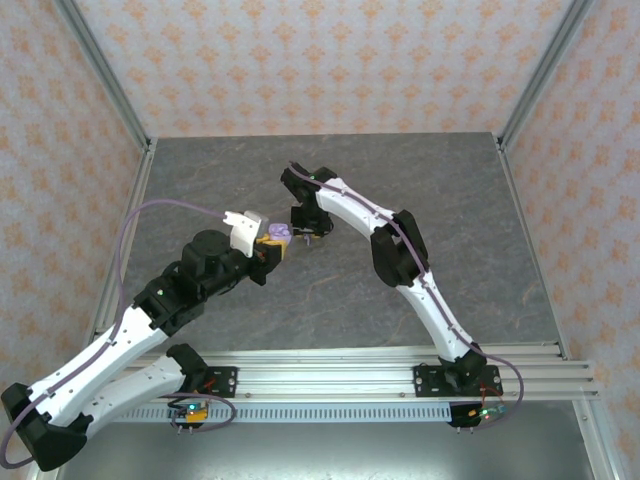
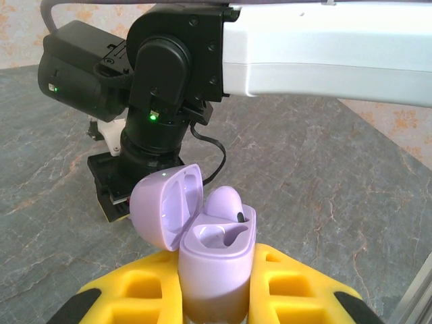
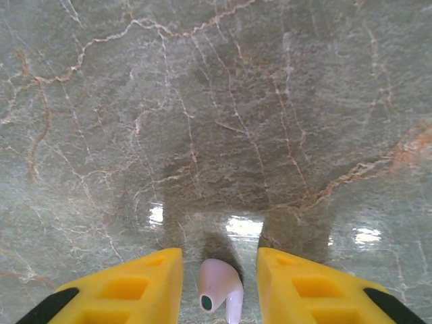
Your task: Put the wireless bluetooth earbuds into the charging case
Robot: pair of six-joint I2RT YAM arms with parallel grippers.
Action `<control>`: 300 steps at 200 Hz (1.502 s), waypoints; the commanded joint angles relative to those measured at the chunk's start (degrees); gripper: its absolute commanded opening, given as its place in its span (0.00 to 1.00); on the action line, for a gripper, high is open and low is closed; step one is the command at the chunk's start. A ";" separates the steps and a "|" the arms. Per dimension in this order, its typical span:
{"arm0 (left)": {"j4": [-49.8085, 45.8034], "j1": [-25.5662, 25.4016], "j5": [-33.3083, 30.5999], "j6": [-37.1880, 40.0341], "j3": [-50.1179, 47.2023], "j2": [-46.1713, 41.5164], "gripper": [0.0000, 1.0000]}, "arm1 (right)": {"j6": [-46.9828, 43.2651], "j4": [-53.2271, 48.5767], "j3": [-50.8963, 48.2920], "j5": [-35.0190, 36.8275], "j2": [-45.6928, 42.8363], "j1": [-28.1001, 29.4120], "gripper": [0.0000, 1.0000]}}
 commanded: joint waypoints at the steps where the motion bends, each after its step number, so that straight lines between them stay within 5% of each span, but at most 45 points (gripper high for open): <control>1: 0.53 -0.10 -1.11 0.48 -0.56 -1.18 0.16 | 0.66 -2.68 1.50 1.88 1.61 0.78 0.34; 135: -0.01 -0.12 -1.27 0.04 -0.72 -1.43 0.16 | -3.12 -4.06 -1.81 7.13 -1.65 0.97 0.15; 227: 0.82 -0.10 -0.77 -0.64 -0.53 -1.35 0.16 | -15.69 0.37 -23.70 6.10 -17.72 -5.49 0.14; 300: 1.74 -0.10 -0.36 -1.20 -0.49 -0.79 0.16 | -22.99 -2.64 -26.28 7.02 -16.83 -6.66 0.14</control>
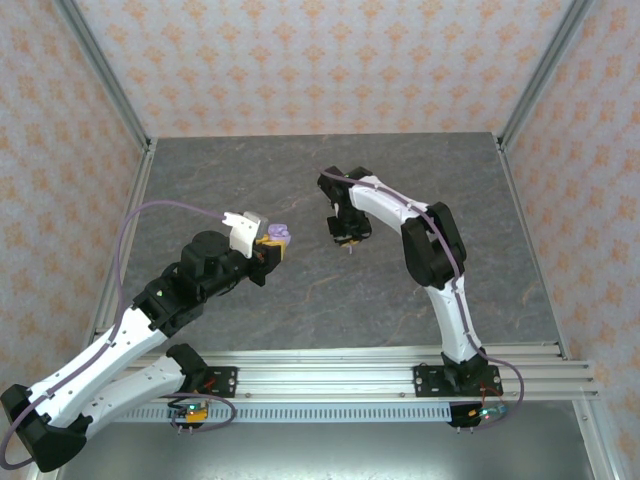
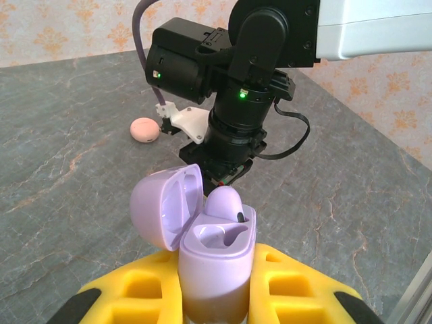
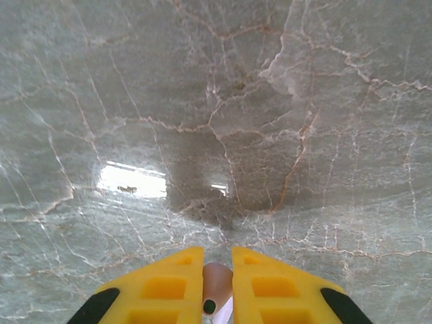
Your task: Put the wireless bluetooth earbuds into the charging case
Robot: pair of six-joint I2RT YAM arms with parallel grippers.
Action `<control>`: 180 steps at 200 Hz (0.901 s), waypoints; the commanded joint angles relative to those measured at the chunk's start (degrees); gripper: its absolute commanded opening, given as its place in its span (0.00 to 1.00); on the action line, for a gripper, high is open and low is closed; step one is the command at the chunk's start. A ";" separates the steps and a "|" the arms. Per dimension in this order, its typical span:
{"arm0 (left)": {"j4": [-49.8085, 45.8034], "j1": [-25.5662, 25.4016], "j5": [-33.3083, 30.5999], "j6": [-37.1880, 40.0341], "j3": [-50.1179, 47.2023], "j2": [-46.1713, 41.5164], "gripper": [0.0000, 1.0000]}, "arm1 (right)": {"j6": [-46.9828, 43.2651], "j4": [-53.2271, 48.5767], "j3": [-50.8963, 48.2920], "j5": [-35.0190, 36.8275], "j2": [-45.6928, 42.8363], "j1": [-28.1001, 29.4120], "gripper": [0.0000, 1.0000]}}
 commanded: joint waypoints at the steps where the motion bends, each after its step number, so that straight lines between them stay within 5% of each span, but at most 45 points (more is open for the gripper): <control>1: 1.75 -0.10 -0.39 -0.95 -0.09 -0.44 0.16 | -3.14 -2.45 -0.05 2.10 0.16 0.05 0.14; 151: 1.14 -0.08 -0.50 -0.74 0.52 -0.19 0.16 | -1.98 -0.09 -2.95 2.63 1.58 0.08 0.18; 180: 0.94 -0.10 -0.50 -0.80 0.59 -0.24 0.16 | -1.00 0.57 -3.71 3.00 0.90 0.06 0.26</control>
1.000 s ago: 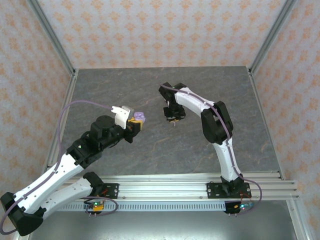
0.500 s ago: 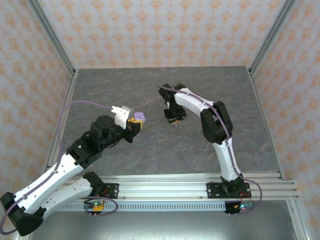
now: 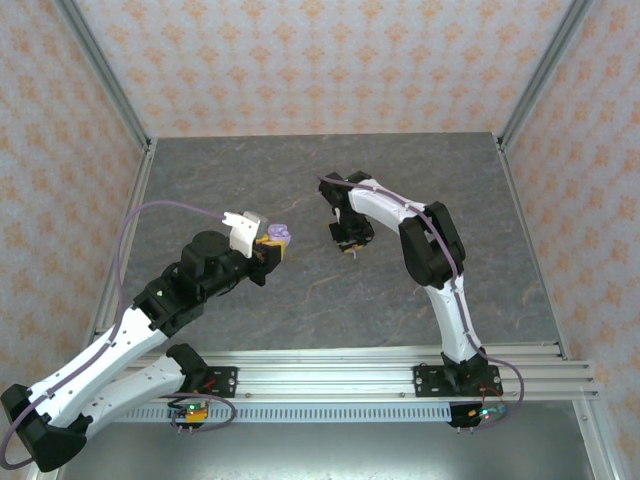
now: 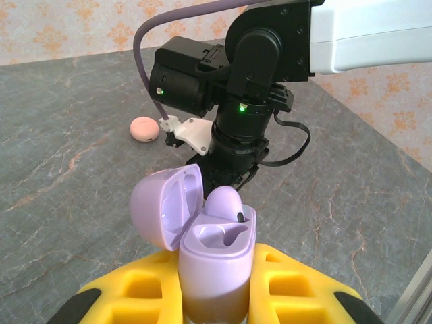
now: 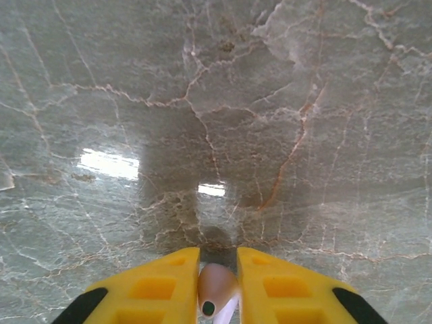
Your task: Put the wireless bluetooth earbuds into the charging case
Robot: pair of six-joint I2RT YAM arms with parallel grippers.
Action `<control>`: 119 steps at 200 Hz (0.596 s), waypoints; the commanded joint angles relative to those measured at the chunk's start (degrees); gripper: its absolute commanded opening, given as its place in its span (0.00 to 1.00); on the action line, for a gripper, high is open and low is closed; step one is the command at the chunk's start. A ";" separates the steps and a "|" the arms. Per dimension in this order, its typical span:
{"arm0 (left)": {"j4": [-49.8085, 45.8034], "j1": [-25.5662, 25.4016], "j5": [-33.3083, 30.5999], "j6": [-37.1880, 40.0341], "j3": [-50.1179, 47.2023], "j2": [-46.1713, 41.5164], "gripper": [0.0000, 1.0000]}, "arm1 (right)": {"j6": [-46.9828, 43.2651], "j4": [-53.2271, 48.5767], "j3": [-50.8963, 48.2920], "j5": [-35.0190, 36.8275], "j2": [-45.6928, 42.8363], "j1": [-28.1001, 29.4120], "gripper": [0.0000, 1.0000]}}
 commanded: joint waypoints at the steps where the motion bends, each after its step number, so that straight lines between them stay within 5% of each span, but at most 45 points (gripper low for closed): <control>1: 0.95 -0.10 -0.50 -0.43 0.60 -0.33 0.16 | 1.05 0.47 -1.30 2.13 0.26 0.07 0.26; 45: 0.77 -0.10 -0.41 -0.51 0.75 -0.28 0.16 | 5.28 3.22 -5.12 1.21 -3.20 0.06 0.40; 119: 0.74 -0.06 -0.22 -0.60 0.68 -0.26 0.16 | 19.50 10.62 -14.06 1.37 -9.06 0.00 0.40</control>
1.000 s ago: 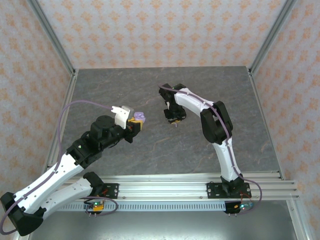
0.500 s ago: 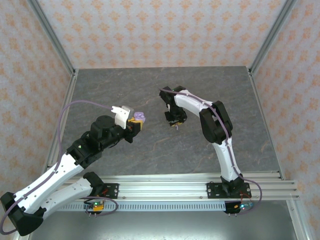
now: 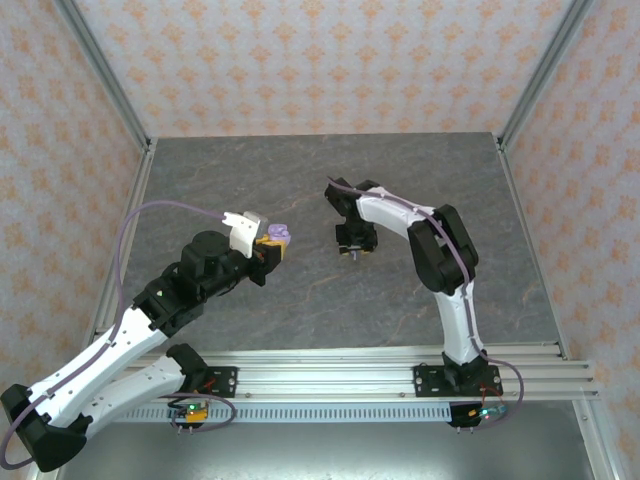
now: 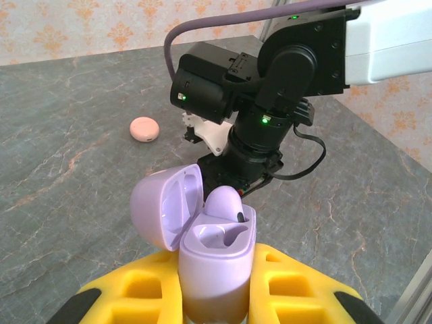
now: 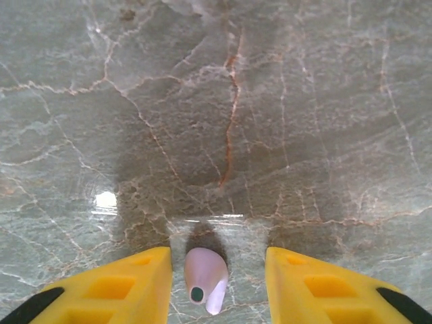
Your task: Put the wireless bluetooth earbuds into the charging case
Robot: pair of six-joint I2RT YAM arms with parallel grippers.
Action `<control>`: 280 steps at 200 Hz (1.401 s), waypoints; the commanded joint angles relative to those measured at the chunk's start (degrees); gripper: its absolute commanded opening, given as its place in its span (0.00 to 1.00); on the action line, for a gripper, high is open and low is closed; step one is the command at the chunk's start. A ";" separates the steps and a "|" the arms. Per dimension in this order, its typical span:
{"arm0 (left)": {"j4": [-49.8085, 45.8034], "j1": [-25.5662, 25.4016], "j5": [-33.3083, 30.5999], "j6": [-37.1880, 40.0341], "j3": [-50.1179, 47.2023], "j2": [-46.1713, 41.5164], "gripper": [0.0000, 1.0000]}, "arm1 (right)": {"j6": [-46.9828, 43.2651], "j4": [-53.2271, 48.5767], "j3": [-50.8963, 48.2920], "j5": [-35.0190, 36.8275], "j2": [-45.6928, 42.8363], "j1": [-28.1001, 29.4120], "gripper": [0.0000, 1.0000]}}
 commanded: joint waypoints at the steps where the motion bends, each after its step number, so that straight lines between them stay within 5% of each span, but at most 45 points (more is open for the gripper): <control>1: 0.76 -0.08 -0.25 -0.57 0.69 -0.26 0.16 | 6.13 1.78 -2.52 0.81 -2.35 0.13 0.40; 124: 0.84 -0.06 -0.17 -0.48 0.70 -0.28 0.16 | 9.02 3.44 -1.29 2.06 -0.34 0.12 0.27; 280: 0.43 -0.10 -0.37 -0.40 1.22 -0.15 0.16 | 7.42 1.39 0.52 0.95 0.61 0.21 0.29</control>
